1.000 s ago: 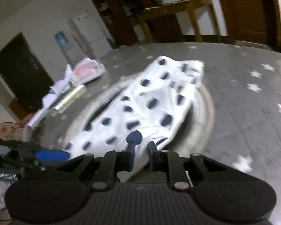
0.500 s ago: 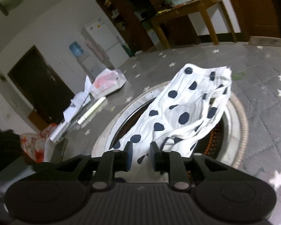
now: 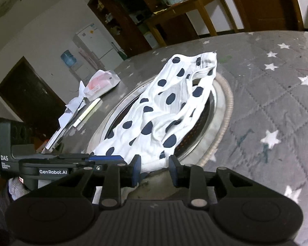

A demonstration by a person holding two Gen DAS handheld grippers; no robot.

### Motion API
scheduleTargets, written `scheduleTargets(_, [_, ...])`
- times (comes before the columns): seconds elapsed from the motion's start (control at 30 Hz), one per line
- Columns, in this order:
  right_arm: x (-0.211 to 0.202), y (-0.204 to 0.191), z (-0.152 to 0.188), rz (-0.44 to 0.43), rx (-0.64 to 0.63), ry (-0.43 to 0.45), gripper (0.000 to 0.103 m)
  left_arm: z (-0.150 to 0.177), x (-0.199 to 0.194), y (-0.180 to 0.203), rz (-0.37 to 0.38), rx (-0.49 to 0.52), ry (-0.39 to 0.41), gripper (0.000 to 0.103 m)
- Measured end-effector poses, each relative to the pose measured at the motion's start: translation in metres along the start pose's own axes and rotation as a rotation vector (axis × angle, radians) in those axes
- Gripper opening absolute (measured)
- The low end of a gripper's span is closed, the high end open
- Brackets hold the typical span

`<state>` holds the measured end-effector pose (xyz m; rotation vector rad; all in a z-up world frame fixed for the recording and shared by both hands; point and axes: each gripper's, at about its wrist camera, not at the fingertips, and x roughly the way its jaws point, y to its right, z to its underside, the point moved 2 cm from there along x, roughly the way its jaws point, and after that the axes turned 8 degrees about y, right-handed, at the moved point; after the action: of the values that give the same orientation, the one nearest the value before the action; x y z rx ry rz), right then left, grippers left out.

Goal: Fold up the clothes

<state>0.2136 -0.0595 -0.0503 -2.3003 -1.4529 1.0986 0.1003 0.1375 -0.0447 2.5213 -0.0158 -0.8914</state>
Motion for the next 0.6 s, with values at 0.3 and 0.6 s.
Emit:
scheduleTargets(0.3, [0.013, -0.002, 0.008, 0.029, -0.052, 0.017, 0.029, 0.0, 0.002, -0.005, 0.017, -0.026, 0.004, 0.033])
scheduleTargets(0.6, [-0.008, -0.015, 0.005, 0.119, -0.132, -0.003, 0.005, 0.0, -0.005, -0.004, 0.029, 0.004, 0.007, 0.035])
